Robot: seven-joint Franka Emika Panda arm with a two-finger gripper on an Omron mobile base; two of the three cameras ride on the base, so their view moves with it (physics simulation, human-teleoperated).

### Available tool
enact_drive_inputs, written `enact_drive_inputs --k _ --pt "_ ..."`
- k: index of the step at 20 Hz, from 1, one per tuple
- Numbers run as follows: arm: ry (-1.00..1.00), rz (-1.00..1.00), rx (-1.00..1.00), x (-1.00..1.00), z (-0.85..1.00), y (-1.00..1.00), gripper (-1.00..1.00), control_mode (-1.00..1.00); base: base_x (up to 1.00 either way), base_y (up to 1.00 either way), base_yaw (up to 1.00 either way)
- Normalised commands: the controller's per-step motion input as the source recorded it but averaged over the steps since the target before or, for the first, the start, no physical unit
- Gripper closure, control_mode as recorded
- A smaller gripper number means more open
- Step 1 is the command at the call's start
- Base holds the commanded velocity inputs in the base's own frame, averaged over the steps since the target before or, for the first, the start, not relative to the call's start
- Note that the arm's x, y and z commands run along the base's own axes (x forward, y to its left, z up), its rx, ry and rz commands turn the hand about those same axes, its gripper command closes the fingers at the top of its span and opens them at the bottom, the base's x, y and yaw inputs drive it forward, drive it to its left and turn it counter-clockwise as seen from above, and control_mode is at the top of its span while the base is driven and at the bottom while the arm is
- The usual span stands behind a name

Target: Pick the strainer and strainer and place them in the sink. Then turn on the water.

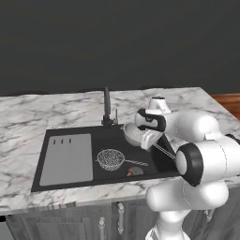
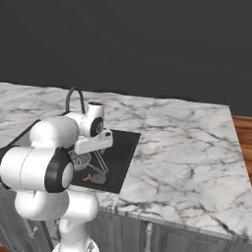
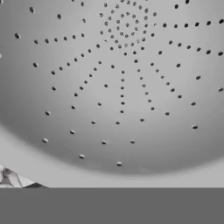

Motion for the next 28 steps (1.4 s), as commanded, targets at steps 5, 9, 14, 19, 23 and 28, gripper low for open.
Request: enact_drive_inputs --k 5,9,14,19,23,28 --pt "0.03 0.36 0.00 0.16 -0.30 0.06 1.00 -1.00 0.00 0.00 0.00" --pt "0.05 0.32 0.00 0.16 -0.35 0.19 1.00 -1.00 0.00 0.00 0.00" --pt "0.03 0.25 0.00 0.15 -0.30 0.28 1.00 -1.00 0.00 0.00 0.00" --pt "0.01 0.12 0.00 0.03 -0.18 0.07 1.00 -1.00 0.00 0.00 0.00" --pt "0.00 0.00 0.00 0.15 -0.14 0.10 1.00 -1.00 0.00 0.00 0.00" --pt "0.00 0.00 0.00 0.17 -0.21 0.20 1.00 -1.00 0.00 0.00 0.00"
